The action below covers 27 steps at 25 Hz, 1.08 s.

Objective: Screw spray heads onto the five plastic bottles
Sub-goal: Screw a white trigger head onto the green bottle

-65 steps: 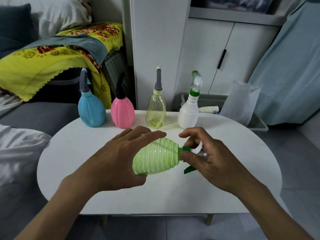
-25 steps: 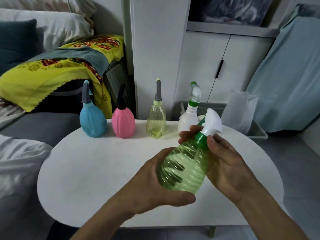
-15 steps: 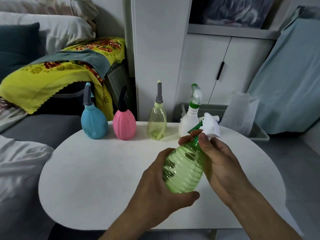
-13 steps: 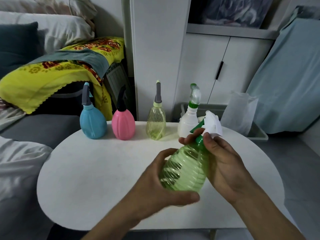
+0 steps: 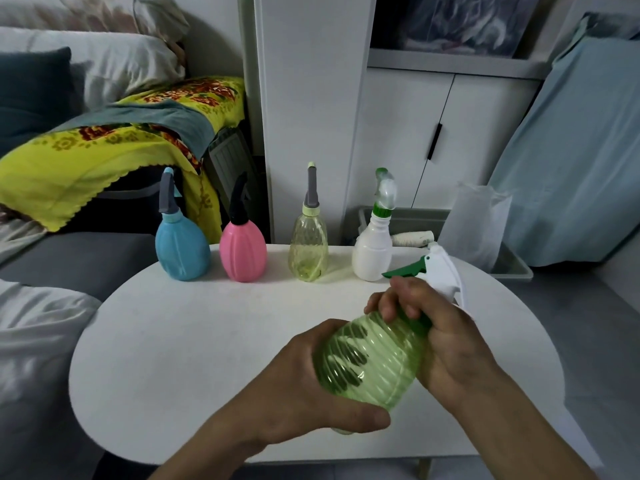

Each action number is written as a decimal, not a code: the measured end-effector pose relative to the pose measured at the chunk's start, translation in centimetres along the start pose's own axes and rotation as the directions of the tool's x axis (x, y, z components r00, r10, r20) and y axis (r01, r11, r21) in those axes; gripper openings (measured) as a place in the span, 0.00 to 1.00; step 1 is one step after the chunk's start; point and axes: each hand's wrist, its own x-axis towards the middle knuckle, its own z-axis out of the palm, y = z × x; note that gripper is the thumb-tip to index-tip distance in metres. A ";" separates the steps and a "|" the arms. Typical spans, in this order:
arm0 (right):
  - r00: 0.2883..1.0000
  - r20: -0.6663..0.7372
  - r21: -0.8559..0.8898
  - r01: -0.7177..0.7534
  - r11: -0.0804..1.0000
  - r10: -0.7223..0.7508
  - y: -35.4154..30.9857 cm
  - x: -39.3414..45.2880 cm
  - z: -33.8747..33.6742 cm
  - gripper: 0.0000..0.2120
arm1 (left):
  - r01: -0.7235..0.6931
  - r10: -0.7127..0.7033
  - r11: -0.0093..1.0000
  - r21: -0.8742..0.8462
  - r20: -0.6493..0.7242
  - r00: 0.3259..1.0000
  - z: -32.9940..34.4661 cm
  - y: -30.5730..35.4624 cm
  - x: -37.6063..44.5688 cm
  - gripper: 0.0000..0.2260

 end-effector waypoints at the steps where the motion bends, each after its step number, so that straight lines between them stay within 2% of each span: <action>1: 0.997 -0.069 0.007 -0.017 1.000 0.017 0.1 0.1 0.2 0.18 | -0.003 0.003 1.000 0.011 -0.044 0.999 0.6 -0.1 0.1 0.28; 3: 0.988 -0.154 0.028 -0.027 0.999 0.031 0.1 0.4 0.4 0.16 | -0.013 0.015 1.000 0.019 -0.110 0.994 1.6 -0.5 0.3 0.28; 6: 0.979 -0.204 -0.016 -0.001 1.000 -0.003 -0.1 0.6 0.3 0.16 | -0.054 0.065 0.996 0.068 -0.179 0.982 2.0 -0.8 0.5 0.29; 11: 0.985 -0.161 -0.110 0.049 0.993 -0.067 -0.1 1.1 -0.7 0.17 | -0.069 0.134 0.973 0.220 -0.297 0.945 3.9 -0.8 0.5 0.32; 13: 0.998 -0.040 -0.035 0.041 0.999 -0.043 -0.4 0.9 -1.2 0.18 | -0.052 0.083 0.989 0.141 -0.225 0.971 2.9 -0.8 0.7 0.33; 15: 0.991 0.130 0.081 0.029 0.996 -0.039 -0.6 0.5 -1.7 0.18 | -0.001 0.009 0.992 -0.126 0.061 0.998 0.8 -0.2 0.8 0.34; 16: 0.977 0.207 0.095 0.028 0.995 -0.047 -0.6 0.2 -1.7 0.18 | 0.041 0.002 0.977 -0.208 0.204 0.979 0.1 0.2 0.7 0.34; 17: 0.966 0.254 0.062 0.033 0.998 -0.048 -0.6 0.1 -1.7 0.17 | 0.033 0.023 0.981 -0.192 0.283 0.959 -0.1 0.3 0.6 0.34; 18: 0.963 0.266 0.000 0.037 0.999 -0.036 -0.5 -0.1 -1.4 0.16 | -0.012 0.049 0.992 -0.129 0.282 0.958 0.2 0.1 0.5 0.32; 21: 0.985 0.171 -0.122 0.045 0.992 -0.024 -0.6 -0.3 -0.6 0.15 | -0.073 0.076 0.997 -0.030 0.121 0.990 1.7 -0.5 0.6 0.27; 27: 0.994 0.089 -0.131 0.071 0.989 -0.060 -0.8 0.1 0.3 0.17 | -0.120 0.120 0.993 -0.010 0.039 0.992 1.8 -1.0 0.7 0.28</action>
